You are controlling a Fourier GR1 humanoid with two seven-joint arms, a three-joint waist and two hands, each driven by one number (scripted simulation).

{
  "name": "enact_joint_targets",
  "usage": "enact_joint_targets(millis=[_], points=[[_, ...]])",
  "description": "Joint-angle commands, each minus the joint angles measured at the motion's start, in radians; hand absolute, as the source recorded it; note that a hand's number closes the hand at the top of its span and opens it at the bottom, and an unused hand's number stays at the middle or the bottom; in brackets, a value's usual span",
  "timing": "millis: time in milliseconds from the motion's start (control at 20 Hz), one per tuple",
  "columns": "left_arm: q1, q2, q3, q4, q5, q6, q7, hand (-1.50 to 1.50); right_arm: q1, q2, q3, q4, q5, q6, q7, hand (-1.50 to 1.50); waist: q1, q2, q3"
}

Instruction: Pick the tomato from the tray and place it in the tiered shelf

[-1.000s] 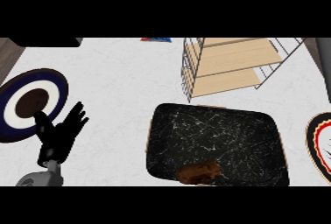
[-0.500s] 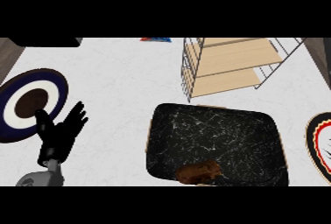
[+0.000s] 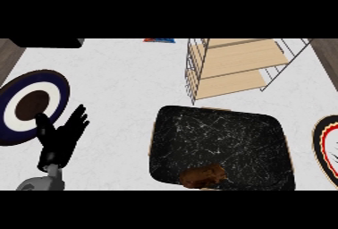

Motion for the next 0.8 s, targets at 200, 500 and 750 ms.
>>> enact_joint_targets(millis=[200, 500, 750], points=[[-0.019, 0.001, -0.004, 0.015, -0.011, 0.002, 0.029, 0.00, -0.006, -0.090, -0.049, -0.003, 0.008, -0.172, 0.020, -1.50, -0.008, 0.001, -0.002], [0.000, -0.026, -0.013, 0.062, -0.038, 0.017, -0.040, 0.00, 0.011, -0.261, -0.164, 0.083, -0.050, -0.179, 0.039, -1.50, -0.008, 0.005, -0.002], [-0.011, 0.031, 0.038, 0.031, 0.017, -0.033, 0.006, 0.00, 0.059, -0.401, -0.232, 0.157, -0.127, -0.060, -0.010, -1.50, -0.004, 0.005, -0.001]])
